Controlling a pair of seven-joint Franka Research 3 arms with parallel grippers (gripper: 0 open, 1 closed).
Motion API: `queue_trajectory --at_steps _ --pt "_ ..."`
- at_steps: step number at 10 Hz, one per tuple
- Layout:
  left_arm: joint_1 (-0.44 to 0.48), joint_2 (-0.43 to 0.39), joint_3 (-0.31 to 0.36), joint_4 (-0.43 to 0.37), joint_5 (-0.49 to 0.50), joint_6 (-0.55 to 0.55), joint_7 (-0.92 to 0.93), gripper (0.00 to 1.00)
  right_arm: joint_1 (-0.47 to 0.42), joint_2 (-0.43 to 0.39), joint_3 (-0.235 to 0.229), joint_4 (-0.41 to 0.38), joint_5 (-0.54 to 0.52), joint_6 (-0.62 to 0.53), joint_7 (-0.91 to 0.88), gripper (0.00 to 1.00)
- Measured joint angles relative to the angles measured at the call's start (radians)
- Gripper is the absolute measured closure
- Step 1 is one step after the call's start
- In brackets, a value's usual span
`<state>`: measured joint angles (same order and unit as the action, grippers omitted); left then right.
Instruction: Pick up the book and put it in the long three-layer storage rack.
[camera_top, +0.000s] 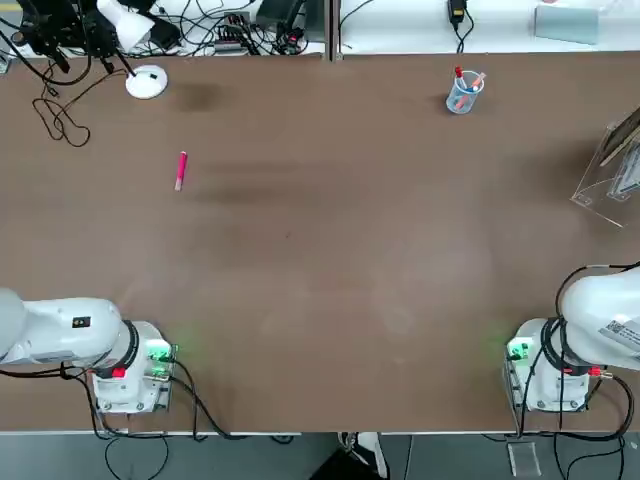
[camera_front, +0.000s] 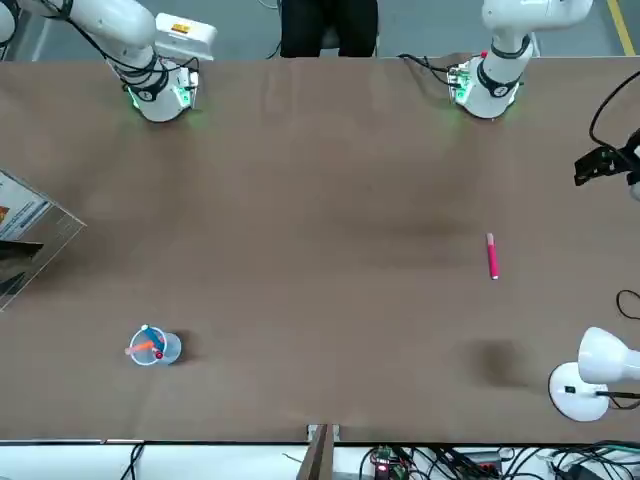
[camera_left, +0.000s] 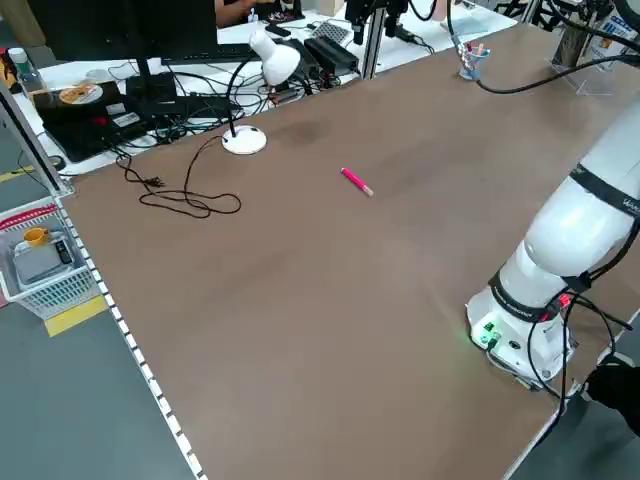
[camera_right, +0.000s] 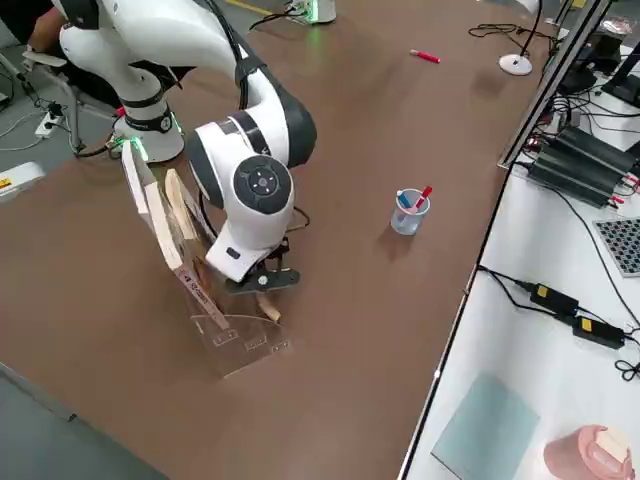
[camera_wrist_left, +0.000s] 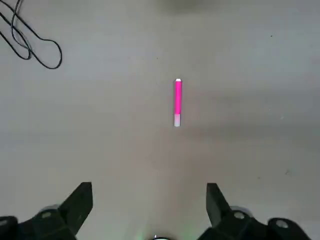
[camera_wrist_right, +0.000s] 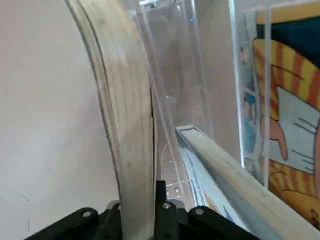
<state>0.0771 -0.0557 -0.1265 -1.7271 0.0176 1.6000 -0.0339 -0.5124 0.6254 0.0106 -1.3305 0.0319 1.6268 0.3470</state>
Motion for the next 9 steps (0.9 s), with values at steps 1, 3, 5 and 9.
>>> queue_trajectory --at_steps 1,3,5,9 --pt "0.0 0.0 0.0 0.0 0.0 0.0 0.0 0.0 0.004 0.0 0.0 0.0 0.0 0.002 0.0 0.85" --pt "0.0 0.0 0.0 0.0 0.0 0.0 0.0 0.0 0.009 0.0 0.0 -0.002 0.0 0.006 0.0 0.85" --pt "0.0 0.0 0.0 0.0 0.0 -0.001 0.0 0.0 0.01 0.0 0.0 -0.002 0.0 0.007 0.0 0.85" --pt "0.0 0.0 0.0 0.0 0.0 -0.001 0.0 0.0 0.002 0.0 -0.004 -0.003 0.0 0.006 -0.035 0.85"
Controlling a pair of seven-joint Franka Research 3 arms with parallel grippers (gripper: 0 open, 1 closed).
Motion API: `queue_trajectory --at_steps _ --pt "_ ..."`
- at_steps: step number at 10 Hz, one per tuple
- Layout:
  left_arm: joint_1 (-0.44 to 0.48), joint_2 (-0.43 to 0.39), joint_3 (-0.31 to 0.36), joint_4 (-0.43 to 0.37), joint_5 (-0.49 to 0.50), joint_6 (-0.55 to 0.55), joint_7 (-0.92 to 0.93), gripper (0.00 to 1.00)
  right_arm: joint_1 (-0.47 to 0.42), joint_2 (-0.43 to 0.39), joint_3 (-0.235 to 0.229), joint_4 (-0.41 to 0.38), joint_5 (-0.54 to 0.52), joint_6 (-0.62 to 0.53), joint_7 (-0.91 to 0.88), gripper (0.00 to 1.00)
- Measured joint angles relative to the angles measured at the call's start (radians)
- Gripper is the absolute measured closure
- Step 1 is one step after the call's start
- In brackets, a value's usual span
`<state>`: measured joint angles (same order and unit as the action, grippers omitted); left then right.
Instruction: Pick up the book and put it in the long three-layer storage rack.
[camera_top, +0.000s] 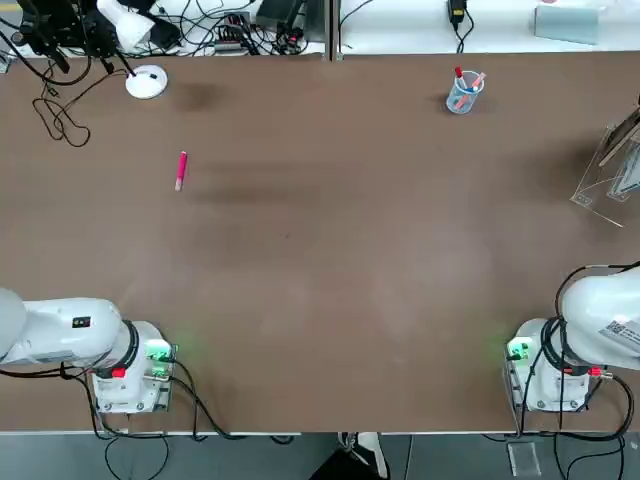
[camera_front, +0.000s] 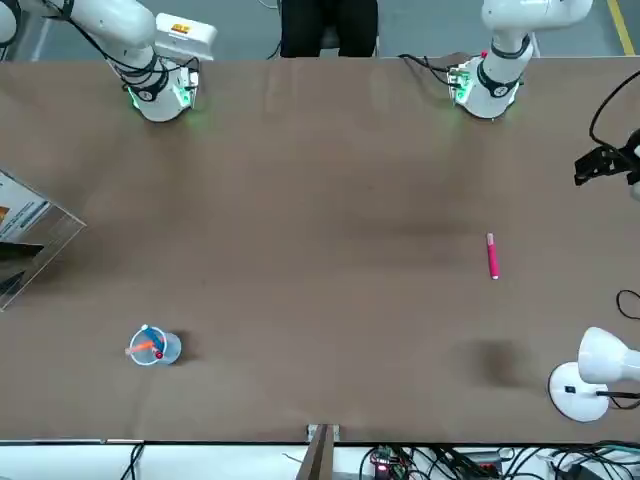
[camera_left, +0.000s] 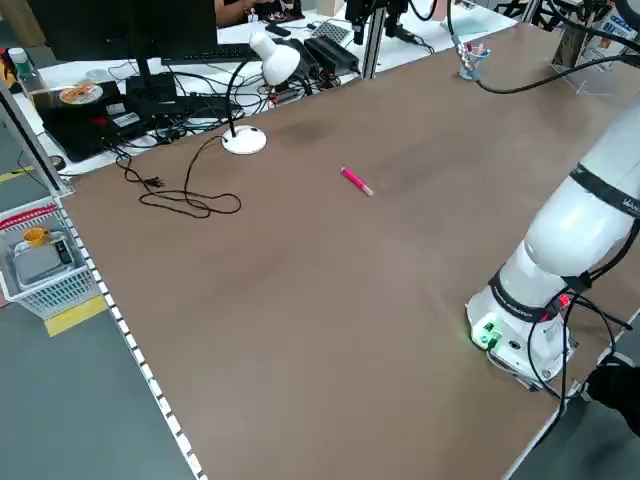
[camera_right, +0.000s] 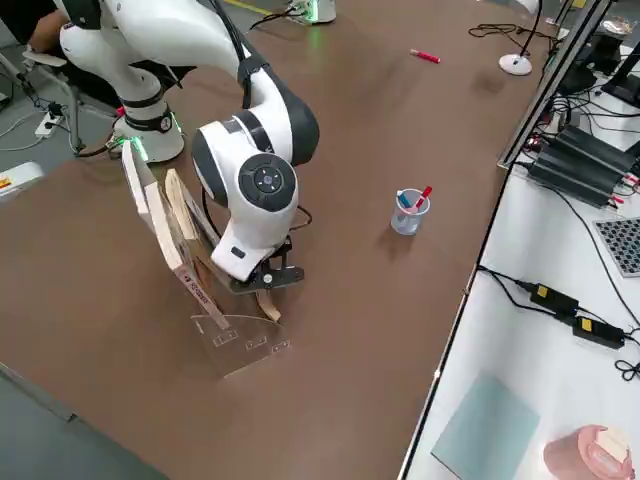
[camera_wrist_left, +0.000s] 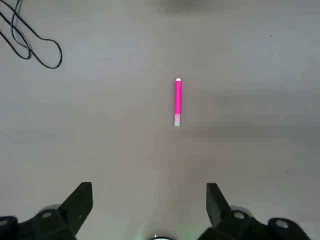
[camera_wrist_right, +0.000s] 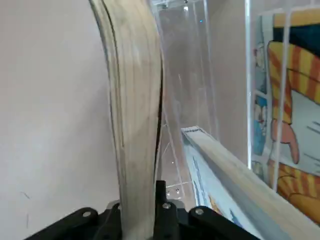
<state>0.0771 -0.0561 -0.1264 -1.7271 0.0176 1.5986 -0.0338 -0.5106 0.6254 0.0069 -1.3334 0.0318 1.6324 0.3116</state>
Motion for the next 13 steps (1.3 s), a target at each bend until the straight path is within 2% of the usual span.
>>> queue_trajectory --at_steps 9,11,12,13 --pt "0.0 0.0 0.0 0.0 0.0 -0.001 0.0 0.0 -0.008 0.0 0.001 0.0 0.0 -0.001 -0.019 0.85" --pt "0.0 0.0 0.0 0.0 0.0 -0.001 0.0 0.0 -0.008 0.005 0.002 -0.006 0.0 0.025 -0.02 0.74" --pt "0.0 0.0 0.0 0.0 0.0 -0.001 0.0 0.0 -0.008 0.011 0.002 -0.01 0.0 0.037 -0.022 0.74" --pt "0.0 0.0 0.0 0.0 0.0 -0.001 0.0 0.0 -0.008 0.016 0.003 -0.013 0.0 0.044 -0.023 0.68"
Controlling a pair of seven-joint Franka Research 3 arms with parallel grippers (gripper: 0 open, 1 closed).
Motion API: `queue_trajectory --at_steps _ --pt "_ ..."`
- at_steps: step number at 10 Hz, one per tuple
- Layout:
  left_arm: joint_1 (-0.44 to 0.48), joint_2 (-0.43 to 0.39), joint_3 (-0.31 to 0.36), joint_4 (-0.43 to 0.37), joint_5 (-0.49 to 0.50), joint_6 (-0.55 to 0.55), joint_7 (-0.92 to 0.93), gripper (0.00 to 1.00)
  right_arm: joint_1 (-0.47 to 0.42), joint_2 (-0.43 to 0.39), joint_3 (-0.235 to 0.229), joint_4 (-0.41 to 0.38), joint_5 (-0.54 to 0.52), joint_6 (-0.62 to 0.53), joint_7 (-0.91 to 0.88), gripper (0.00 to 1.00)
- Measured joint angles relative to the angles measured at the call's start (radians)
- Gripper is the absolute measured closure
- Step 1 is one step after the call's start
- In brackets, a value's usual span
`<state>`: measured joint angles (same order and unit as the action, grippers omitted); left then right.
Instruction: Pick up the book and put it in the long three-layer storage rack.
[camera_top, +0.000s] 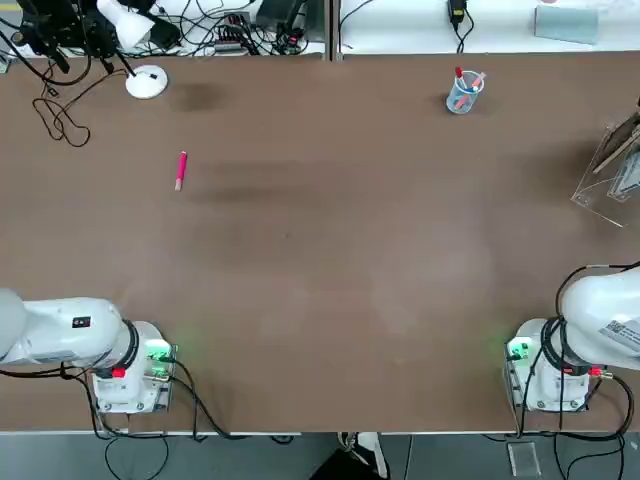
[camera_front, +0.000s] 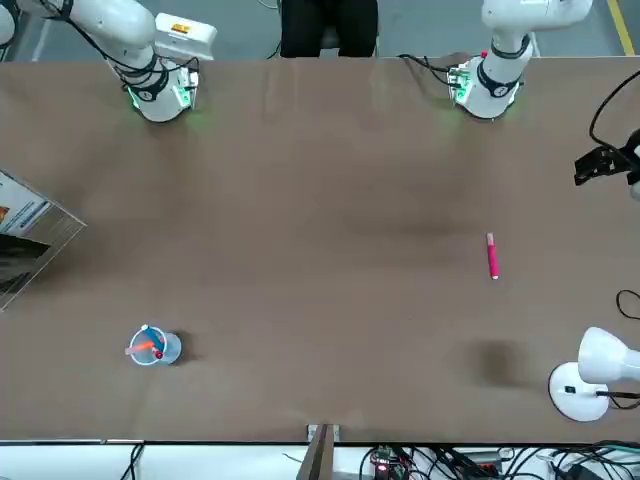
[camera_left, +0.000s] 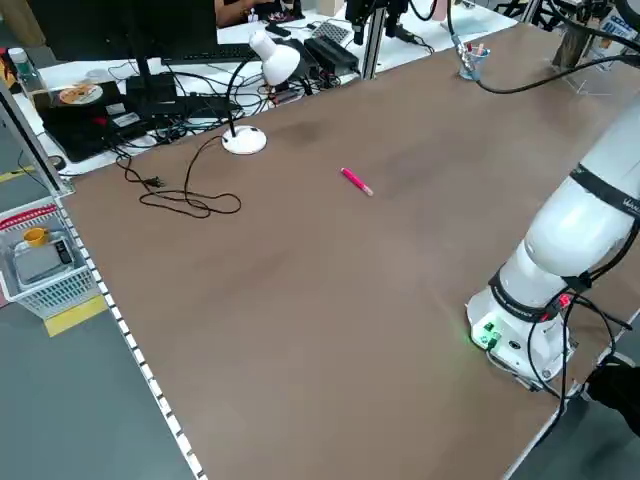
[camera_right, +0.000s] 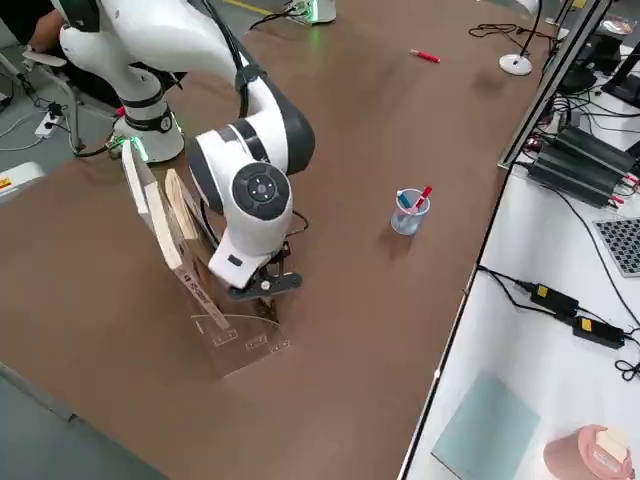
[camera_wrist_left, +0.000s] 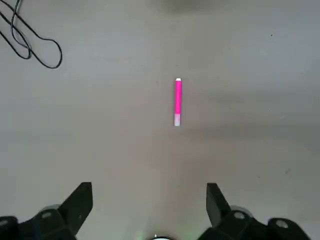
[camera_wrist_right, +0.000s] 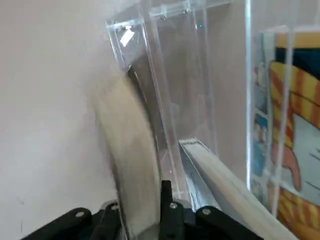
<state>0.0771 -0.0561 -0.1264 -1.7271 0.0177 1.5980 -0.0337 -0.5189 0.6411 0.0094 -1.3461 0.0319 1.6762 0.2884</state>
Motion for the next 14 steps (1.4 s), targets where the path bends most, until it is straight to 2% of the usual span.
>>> queue_trajectory --at_steps 4,5,7,8,14 --pt "0.0 0.0 0.0 0.0 0.0 0.0 0.0 0.0 0.0 0.003 0.0 -0.001 0.0 0.003 -0.022 0.35" --pt "0.0 0.0 0.0 0.0 0.0 0.0 0.002 0.0 0.0 0.003 0.0 -0.001 0.0 0.003 -0.024 0.22" --pt "0.0 0.0 0.001 0.0 0.0 0.0 0.014 0.0 0.001 0.003 0.001 0.0 0.0 -0.002 -0.026 0.04" --pt "0.0 0.0 0.001 0.0 0.0 0.0 0.017 0.0 0.003 0.001 0.002 0.001 0.0 -0.004 -0.027 0.0" --pt "0.001 0.0 0.001 0.0 0.0 0.0 0.02 0.0 0.033 -0.025 0.003 0.049 -0.006 -0.125 -0.026 0.0"
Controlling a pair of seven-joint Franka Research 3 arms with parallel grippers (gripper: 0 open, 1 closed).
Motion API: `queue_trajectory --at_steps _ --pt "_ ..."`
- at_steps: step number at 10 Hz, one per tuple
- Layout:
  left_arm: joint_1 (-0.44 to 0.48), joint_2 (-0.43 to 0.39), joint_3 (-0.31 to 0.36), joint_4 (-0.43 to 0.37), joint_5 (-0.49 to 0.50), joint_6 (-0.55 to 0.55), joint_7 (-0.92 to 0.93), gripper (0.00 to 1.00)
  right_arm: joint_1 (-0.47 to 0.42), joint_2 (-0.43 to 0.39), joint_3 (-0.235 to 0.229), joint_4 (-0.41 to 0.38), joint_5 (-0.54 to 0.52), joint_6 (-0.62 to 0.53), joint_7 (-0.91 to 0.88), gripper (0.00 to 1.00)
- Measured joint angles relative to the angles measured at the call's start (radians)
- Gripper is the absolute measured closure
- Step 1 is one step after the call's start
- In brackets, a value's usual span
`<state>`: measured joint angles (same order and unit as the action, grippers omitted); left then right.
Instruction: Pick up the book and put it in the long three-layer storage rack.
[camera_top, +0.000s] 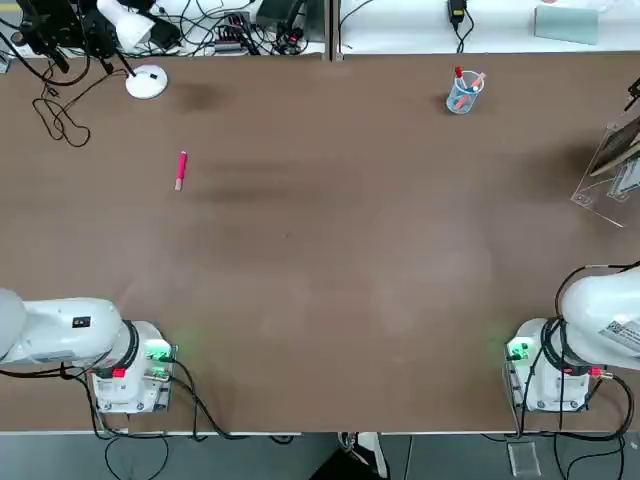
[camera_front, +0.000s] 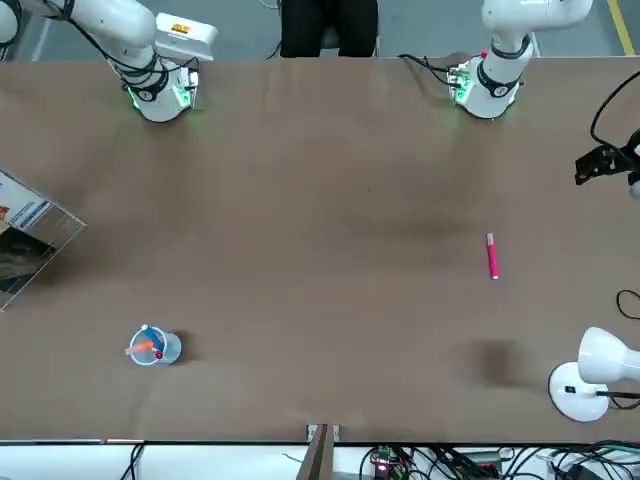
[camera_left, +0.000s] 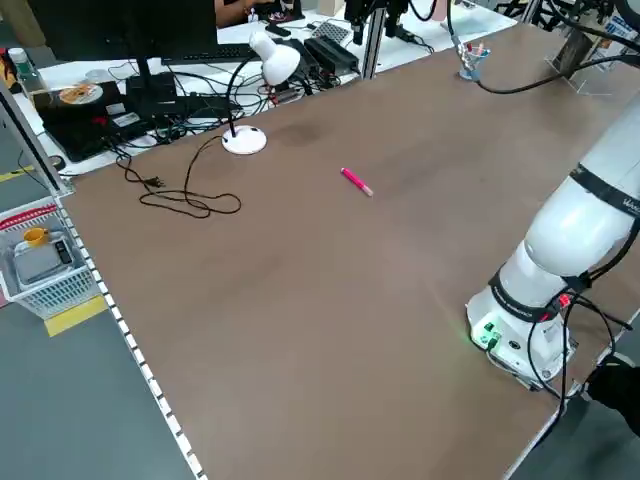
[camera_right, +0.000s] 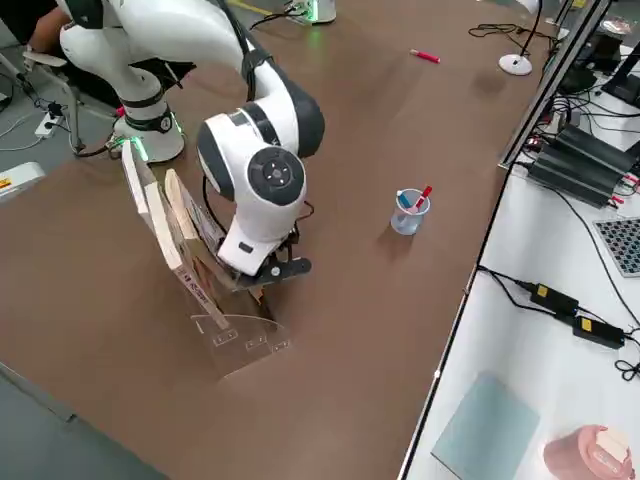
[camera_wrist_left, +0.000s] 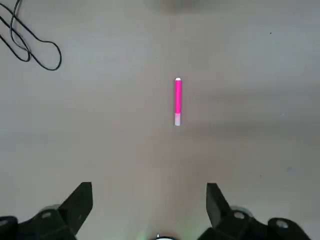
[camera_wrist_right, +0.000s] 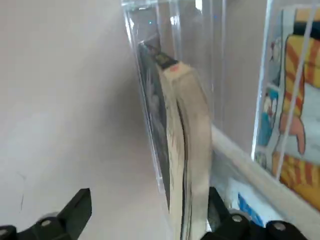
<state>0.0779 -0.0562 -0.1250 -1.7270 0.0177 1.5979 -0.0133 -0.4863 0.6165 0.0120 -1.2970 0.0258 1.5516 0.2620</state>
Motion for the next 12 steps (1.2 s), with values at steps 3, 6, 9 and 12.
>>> queue_trajectory --at_steps 3,6,9,12 --pt "0.0 0.0 0.0 0.0 0.0 0.0 0.001 0.0 0.02 -0.021 0.004 0.021 0.0 -0.038 0.0 0.0" --pt "0.0 0.0 0.0 0.0 0.0 0.0 0.011 0.0 0.045 -0.049 0.008 0.025 0.001 -0.047 0.0 0.0" --pt "0.001 0.0 0.0 0.01 0.0 0.0 0.013 0.0 0.072 -0.071 0.017 0.025 0.002 -0.094 0.0 0.0" --pt "0.001 0.0 0.0 0.026 0.0 0.0 0.013 0.0 0.104 -0.073 0.023 0.025 0.003 -0.094 -0.034 0.0"
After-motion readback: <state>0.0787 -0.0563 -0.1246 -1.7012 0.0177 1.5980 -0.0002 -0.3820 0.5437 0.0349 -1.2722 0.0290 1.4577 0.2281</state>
